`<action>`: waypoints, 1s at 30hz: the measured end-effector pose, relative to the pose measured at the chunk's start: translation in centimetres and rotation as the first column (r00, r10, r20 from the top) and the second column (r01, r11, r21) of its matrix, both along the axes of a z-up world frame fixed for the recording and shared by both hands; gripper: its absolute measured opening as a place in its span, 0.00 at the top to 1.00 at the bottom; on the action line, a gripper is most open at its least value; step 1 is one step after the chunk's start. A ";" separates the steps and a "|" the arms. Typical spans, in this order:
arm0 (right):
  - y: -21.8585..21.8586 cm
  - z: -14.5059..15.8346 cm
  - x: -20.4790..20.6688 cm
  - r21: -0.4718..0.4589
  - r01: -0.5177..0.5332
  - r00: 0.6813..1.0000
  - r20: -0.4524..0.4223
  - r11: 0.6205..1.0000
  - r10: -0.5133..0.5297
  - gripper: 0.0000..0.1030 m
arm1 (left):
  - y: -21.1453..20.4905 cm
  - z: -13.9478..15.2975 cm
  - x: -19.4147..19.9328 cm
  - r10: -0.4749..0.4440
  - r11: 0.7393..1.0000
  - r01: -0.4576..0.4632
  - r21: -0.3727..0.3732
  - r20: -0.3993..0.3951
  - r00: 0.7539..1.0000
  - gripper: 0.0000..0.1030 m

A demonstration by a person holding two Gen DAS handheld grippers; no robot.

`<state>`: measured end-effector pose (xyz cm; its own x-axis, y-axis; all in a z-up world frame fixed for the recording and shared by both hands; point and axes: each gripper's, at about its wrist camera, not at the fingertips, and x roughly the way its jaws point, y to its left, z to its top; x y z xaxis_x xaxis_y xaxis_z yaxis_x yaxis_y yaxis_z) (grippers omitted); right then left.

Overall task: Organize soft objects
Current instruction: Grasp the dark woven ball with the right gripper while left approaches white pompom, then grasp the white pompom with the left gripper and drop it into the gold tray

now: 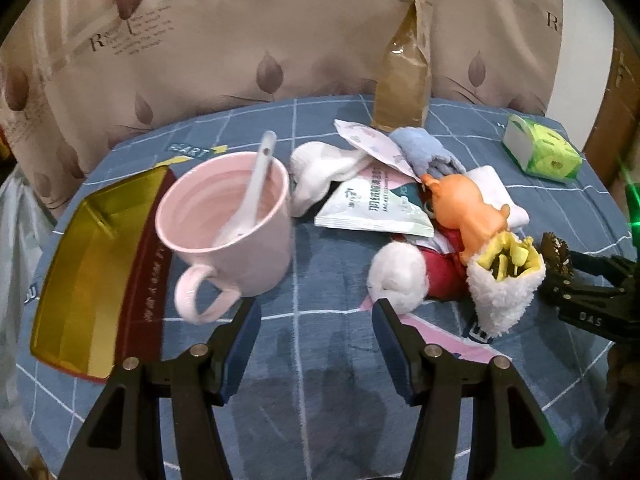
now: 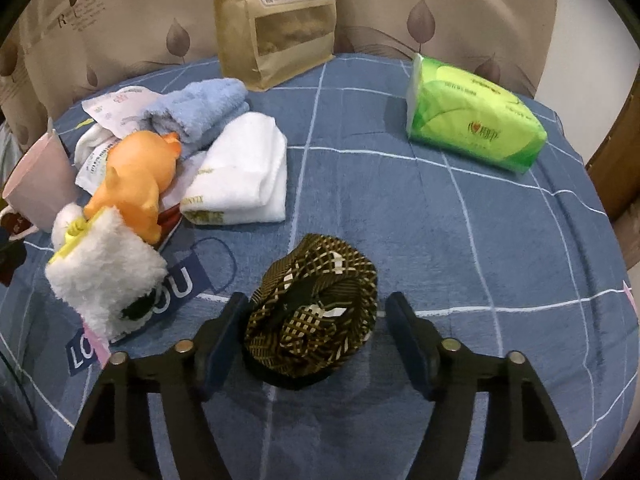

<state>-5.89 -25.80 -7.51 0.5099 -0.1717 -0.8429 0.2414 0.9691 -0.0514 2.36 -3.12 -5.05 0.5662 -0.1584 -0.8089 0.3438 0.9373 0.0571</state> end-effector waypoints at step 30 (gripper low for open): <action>-1.0 0.1 0.0 0.096 0.040 0.998 0.043 0.995 -0.044 0.61 | -4.7 -2.9 4.5 -0.135 0.989 0.123 -0.087 -0.148 0.980 0.46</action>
<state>-5.86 -26.80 -7.40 0.5418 -0.1145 -0.8327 0.2823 0.9579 0.0519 6.83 -7.79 -7.91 0.4078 -0.2869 -0.8668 0.4609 0.8842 -0.0759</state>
